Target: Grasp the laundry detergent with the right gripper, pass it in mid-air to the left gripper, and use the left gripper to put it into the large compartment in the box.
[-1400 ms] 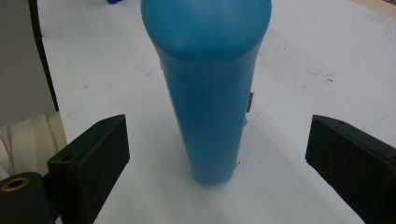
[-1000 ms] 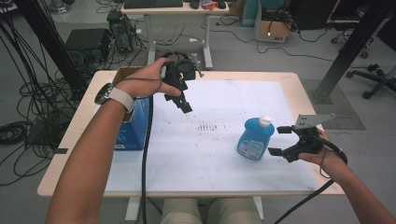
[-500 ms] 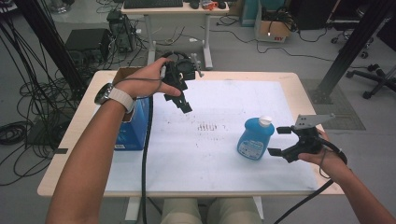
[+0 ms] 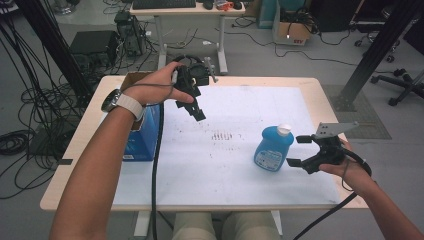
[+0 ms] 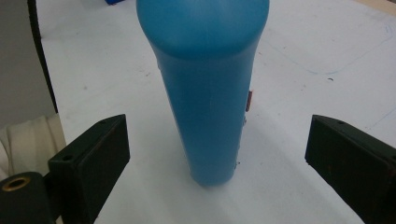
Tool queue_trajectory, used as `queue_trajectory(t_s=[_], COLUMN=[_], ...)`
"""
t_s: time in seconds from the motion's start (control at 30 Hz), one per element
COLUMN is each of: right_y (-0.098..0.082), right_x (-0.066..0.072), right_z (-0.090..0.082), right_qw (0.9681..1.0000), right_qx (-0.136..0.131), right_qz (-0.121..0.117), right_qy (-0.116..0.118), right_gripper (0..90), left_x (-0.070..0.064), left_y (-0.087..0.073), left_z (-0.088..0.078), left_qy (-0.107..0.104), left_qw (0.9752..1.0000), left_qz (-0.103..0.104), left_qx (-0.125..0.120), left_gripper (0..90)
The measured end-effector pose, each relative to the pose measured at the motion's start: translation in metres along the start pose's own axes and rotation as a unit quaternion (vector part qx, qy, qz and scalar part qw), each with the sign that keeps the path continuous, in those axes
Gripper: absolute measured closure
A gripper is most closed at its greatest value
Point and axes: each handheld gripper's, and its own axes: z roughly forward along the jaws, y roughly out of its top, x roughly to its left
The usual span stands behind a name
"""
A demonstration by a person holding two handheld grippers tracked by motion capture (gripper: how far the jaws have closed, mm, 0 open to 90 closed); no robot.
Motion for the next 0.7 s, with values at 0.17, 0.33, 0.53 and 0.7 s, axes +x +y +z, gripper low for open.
queue_trajectory(t_s=[0.17, 0.33, 0.53, 0.7], right_y=[-0.0003, -0.001, -0.0014, -0.0019], right_x=[0.0, -0.0003, -0.0004, 0.0003], right_z=[0.0004, 0.0005, 0.0007, 0.0007], right_qw=[1.0, 1.0, 1.0, 1.0], right_qx=[0.0, -0.001, -0.003, -0.001], right_qz=[0.0, 0.001, 0.002, 0.007], right_qy=[-0.001, -0.001, -0.003, -0.004], right_gripper=[6.5, 6.6, 6.6, 6.6], left_x=[0.0003, 0.0004, 0.0005, 0.0009], left_y=[-0.0001, -0.0005, -0.0003, 0.0005], left_z=[0.0001, 0.0, 0.0004, 0.0007], left_qy=[0.0, 0.0, 0.0, 0.0], left_qw=[1.0, 1.0, 1.0, 1.0], left_qz=[0.001, -0.001, -0.001, 0.002], left_qx=[0.0, 0.001, -0.001, 0.0], left_gripper=[12.0, 12.1, 12.1, 12.1])
